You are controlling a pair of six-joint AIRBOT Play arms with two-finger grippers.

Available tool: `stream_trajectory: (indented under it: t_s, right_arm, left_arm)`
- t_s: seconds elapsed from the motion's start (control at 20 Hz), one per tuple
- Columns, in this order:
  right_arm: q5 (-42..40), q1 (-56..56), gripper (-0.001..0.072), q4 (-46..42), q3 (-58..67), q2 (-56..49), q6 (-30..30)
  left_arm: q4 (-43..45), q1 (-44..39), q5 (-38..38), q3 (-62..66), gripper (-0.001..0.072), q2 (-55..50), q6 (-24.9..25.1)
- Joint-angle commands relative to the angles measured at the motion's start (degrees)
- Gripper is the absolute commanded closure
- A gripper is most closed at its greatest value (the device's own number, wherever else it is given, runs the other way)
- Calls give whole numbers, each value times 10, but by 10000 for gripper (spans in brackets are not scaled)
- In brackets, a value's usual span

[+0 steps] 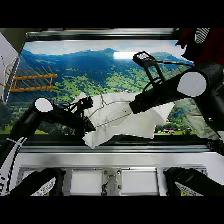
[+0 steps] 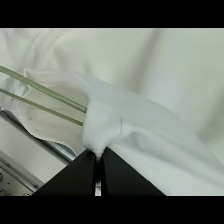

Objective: Fold the clothes and pants, and hang the long-sleeved shirts on hangers.

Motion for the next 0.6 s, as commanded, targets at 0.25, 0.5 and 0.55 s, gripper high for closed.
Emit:
stream_trajectory:
  t_s: [0.25, 0.5, 0.55]
  right_arm:
    - [-121, 83, 694, 54, 10, -44, -13]
    - [-141, 114, 694, 54, 21, -60, -13]
    - [-143, 117, 694, 54, 21, -62, -13]
  left_arm:
    - [-8, 0, -5, 0, 694, -4, 0]
    - [-8, 0, -5, 0, 695, -4, 0]
    - [-8, 0, -5, 0, 694, -4, 0]
